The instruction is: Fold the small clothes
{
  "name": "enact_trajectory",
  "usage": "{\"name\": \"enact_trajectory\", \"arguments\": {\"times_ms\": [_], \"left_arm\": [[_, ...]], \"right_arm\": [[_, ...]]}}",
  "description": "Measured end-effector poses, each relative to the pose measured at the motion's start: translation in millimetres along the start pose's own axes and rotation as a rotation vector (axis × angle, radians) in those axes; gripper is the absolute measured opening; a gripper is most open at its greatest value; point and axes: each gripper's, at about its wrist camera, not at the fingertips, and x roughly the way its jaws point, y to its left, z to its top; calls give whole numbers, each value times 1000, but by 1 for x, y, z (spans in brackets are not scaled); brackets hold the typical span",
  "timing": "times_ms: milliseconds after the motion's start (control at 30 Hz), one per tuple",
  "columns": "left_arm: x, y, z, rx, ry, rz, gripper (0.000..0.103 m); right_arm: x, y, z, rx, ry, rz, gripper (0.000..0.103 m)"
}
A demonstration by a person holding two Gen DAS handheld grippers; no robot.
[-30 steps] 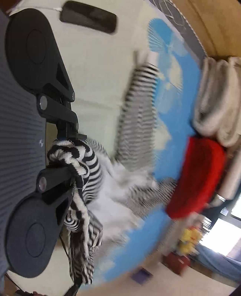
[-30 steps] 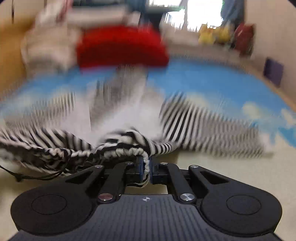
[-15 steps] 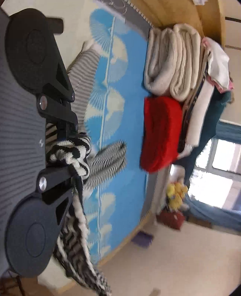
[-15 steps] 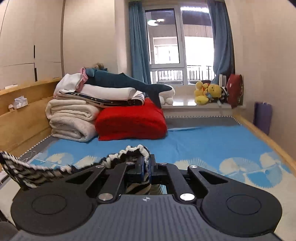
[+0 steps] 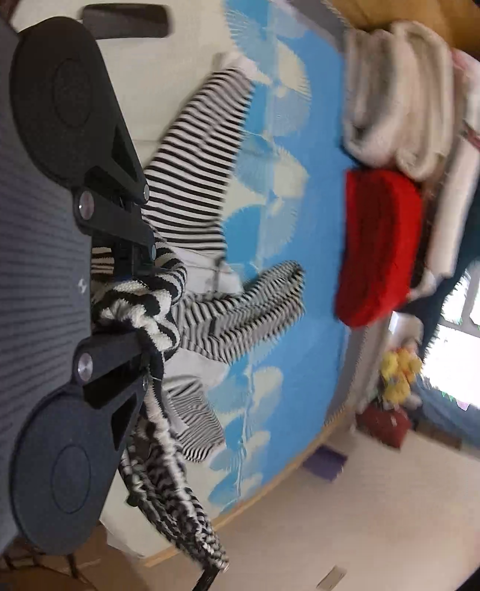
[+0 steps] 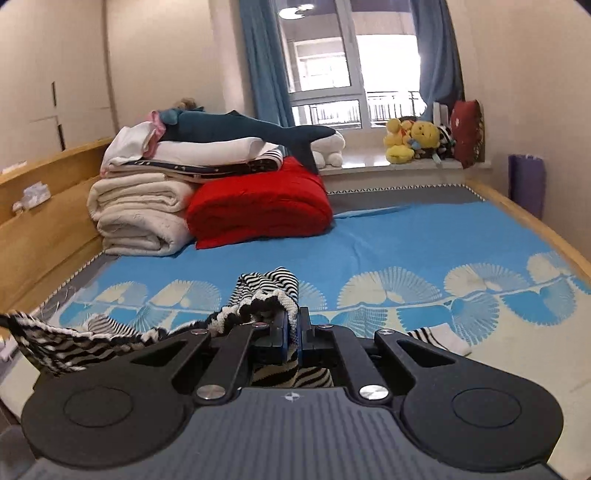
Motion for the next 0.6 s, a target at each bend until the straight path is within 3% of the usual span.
{"name": "enact_trajectory", "arguments": {"times_ms": [100,200,233,300,367,433,533,600], "left_arm": [[44,4,33,-25,17,57,6],[122,10,102,-120,60,160,4],[134,7,134,-133,30,195,3],[119,-8,203,-148,-90,218,3],[77,-28,257,-148,-225,221,3],[13,-53,296,-134,-397,189,3],[-62,-84,304,-56,-581,168,4],[-81,-88,288,-9,-607,166,4]], "right_arm": [[41,-6,9,-2,54,-25,3],[141,-12,35,45,97,-96,3],[172,-10,50,60,80,-139,3],[205,-2,102,121,-12,-183,3],[197,8,168,183,-151,-194,3],[157,19,230,191,-326,-200,3],[81,32,276,154,-523,-197,3],[44,34,273,113,-566,-187,3]]}}
